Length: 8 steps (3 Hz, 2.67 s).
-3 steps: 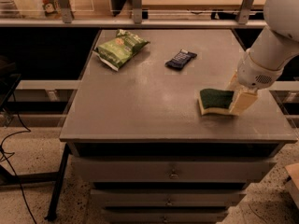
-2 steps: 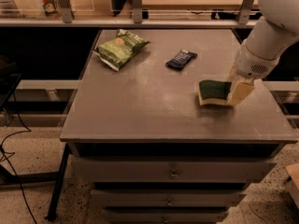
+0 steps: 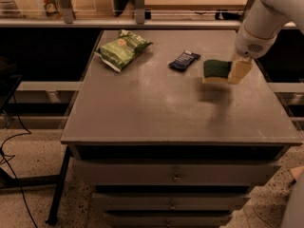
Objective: Move sponge near rxbar blueberry
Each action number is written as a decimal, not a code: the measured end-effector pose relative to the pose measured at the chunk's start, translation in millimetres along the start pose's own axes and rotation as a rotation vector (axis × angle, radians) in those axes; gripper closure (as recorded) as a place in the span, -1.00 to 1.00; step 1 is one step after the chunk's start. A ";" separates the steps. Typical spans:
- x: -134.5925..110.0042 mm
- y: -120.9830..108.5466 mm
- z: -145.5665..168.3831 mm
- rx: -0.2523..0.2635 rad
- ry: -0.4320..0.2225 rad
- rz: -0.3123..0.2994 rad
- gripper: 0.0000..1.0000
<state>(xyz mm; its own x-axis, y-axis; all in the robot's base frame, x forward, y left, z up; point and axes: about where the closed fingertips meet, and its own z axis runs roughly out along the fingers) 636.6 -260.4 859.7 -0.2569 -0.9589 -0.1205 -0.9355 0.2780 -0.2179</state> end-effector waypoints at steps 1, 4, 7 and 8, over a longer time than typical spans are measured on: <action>-5.1 -21.3 -0.5 0.057 -0.032 0.036 1.00; -43.4 -42.6 32.4 0.116 -0.189 0.118 0.17; -56.9 -31.6 4.3 0.033 -0.295 0.120 -1.00; -56.9 -31.5 4.5 0.033 -0.295 0.120 -1.00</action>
Offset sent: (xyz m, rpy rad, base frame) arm 0.0582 0.0227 -0.0047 0.1222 -0.1953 -0.0729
